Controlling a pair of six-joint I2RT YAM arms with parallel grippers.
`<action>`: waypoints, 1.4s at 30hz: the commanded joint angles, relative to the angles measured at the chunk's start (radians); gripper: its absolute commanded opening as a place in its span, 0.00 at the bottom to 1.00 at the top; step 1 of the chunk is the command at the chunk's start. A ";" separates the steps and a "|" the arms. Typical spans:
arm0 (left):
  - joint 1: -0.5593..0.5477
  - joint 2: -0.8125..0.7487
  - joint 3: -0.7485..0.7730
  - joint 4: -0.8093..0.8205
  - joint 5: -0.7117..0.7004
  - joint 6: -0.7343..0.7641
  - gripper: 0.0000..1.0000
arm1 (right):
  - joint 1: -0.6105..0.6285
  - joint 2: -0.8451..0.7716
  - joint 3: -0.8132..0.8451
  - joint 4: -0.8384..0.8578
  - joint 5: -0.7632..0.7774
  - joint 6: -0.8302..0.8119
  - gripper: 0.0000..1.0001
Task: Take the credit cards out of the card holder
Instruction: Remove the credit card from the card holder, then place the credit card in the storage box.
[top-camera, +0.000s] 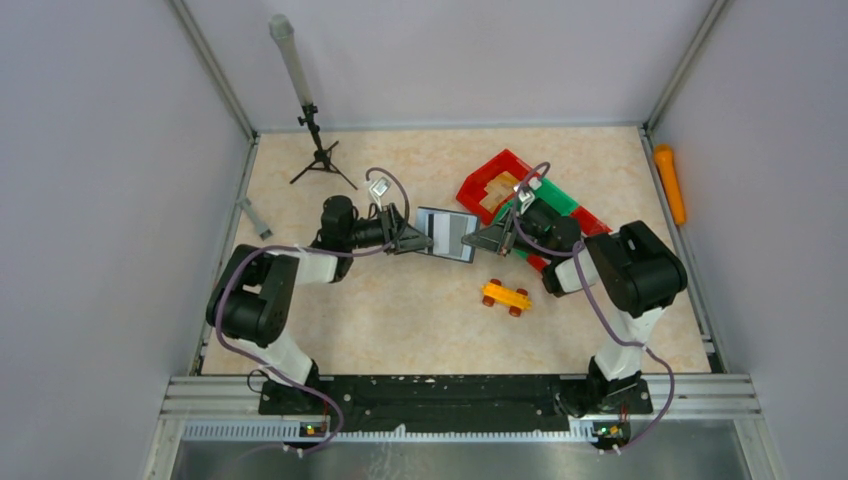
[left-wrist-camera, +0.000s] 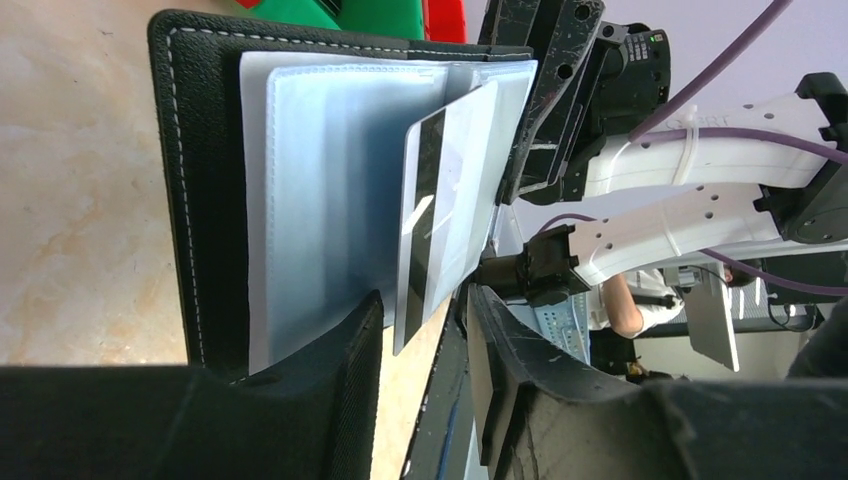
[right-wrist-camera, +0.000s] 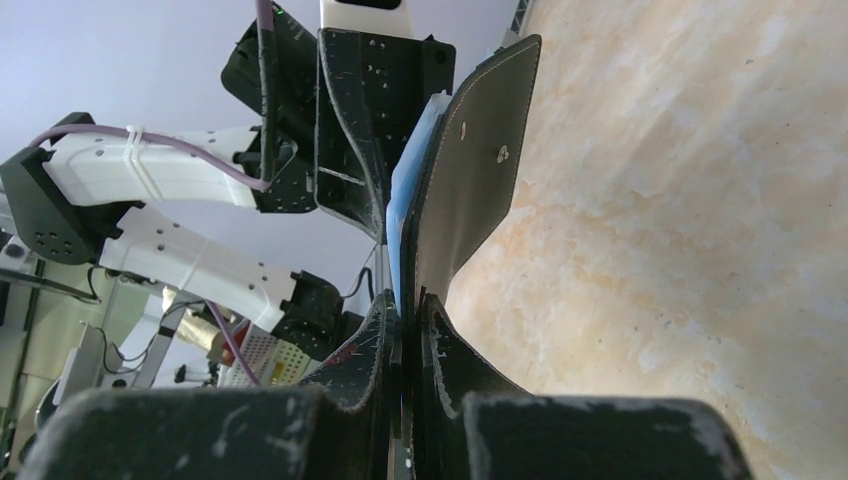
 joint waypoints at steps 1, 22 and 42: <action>-0.005 0.034 0.027 0.144 0.037 -0.057 0.38 | 0.016 -0.004 0.015 0.100 -0.020 -0.011 0.00; 0.087 -0.052 -0.041 0.123 -0.021 -0.040 0.00 | 0.025 0.016 0.031 0.045 -0.018 -0.043 0.00; 0.119 -0.351 -0.088 -0.281 -0.303 0.255 0.00 | 0.075 0.134 0.164 -0.272 -0.055 -0.126 0.00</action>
